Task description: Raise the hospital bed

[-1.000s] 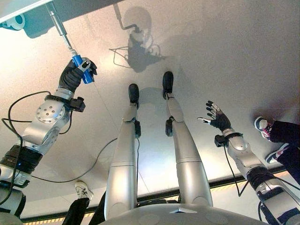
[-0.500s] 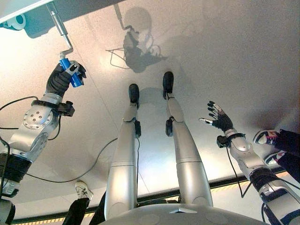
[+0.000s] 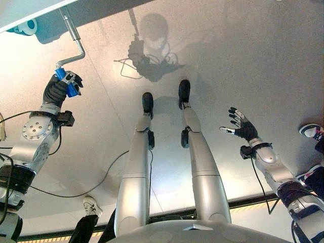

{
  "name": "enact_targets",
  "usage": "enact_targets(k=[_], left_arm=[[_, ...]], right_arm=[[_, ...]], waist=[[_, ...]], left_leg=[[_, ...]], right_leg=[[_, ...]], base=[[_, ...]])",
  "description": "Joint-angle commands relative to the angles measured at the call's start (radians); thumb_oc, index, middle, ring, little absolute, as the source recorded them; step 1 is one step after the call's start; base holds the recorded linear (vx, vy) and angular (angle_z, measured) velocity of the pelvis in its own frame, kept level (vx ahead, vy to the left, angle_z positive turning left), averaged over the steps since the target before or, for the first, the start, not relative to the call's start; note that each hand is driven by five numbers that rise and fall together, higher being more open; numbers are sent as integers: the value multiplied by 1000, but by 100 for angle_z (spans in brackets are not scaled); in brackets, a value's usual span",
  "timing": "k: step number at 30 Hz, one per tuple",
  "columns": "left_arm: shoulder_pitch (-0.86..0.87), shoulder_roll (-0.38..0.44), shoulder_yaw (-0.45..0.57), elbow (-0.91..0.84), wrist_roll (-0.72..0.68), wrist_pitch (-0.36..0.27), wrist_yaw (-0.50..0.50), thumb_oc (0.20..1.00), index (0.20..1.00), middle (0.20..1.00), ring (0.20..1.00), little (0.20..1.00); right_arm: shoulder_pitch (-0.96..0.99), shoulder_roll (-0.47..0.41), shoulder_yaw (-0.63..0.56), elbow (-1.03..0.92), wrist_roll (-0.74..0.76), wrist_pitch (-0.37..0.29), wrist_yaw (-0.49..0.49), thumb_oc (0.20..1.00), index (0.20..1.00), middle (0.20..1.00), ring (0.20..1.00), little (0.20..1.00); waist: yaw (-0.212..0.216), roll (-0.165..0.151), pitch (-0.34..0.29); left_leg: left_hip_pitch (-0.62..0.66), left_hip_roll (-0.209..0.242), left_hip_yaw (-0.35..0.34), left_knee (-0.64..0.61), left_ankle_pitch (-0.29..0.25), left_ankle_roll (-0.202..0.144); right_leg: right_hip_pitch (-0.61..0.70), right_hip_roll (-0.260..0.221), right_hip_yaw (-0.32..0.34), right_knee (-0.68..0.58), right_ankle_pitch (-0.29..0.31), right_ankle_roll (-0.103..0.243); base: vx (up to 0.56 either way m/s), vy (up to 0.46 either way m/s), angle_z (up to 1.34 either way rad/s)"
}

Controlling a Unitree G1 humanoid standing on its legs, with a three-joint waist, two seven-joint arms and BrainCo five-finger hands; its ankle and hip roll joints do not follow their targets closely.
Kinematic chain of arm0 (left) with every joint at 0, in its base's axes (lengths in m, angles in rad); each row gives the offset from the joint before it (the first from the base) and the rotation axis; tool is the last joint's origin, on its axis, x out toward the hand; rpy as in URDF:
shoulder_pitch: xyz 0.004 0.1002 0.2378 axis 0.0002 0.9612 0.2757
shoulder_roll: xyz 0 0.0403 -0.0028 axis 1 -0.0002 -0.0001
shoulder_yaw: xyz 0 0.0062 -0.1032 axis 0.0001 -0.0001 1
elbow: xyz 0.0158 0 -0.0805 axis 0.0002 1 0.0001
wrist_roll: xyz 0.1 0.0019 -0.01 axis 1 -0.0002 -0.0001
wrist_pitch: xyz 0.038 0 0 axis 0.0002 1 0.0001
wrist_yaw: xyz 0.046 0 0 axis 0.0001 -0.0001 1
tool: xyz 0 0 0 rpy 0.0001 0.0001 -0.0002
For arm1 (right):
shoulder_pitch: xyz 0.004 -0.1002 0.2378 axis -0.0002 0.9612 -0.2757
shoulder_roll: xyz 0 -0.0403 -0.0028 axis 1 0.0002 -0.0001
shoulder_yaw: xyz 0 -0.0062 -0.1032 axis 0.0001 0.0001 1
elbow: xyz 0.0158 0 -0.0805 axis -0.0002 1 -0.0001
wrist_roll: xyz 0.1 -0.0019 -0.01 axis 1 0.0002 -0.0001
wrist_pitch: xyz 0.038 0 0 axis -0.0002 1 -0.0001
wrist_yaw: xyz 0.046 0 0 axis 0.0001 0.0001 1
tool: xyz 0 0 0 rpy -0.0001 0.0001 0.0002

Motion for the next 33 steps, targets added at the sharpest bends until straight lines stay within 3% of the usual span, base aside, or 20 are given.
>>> enact_targets(k=[1,18,22,31,33], left_arm=[[132,-22,-33,-2,24,1,8,200,200,200,200,200],[-238,-215,-151,382,7,61,57,200,200,200,200,200],[-275,-240,-153,439,10,70,61,200,200,200,200,200],[-474,-319,-151,747,54,123,55,200,200,200,200,200],[-483,-321,-152,740,55,118,58,200,200,200,200,200]], right_arm=[[85,-22,-3,-35,13,-22,-9,1000,1000,1000,1000,1000],[38,-19,30,-54,37,10,-19,1000,1000,1000,1000,1000],[32,-15,32,-50,42,13,-22,1000,1000,1000,1000,1000],[-4,-5,67,-32,78,17,-16,1000,1000,1000,1000,1000],[-3,-5,68,-34,80,16,-15,1000,1000,1000,1000,1000]], waist=[[-20,16,-37],[-65,-23,-30],[-68,-26,-30],[-96,-46,-38],[-97,-47,-39]], left_leg=[[13,-22,-14,-117,50,29],[-25,-15,-4,-71,28,29],[-31,-14,-4,-63,22,30],[-70,-7,1,-16,-5,32],[-74,-7,0,-12,-8,32]], right_leg=[[12,10,-55,42,-66,98],[-24,22,-41,56,-62,99],[-28,25,-38,60,-63,98],[-58,39,-34,72,-67,99],[-61,40,-33,72,-67,99]], base=[[0,0,0],[0,1,0],[6,10,-4],[10,13,-6],[10,10,-8]])
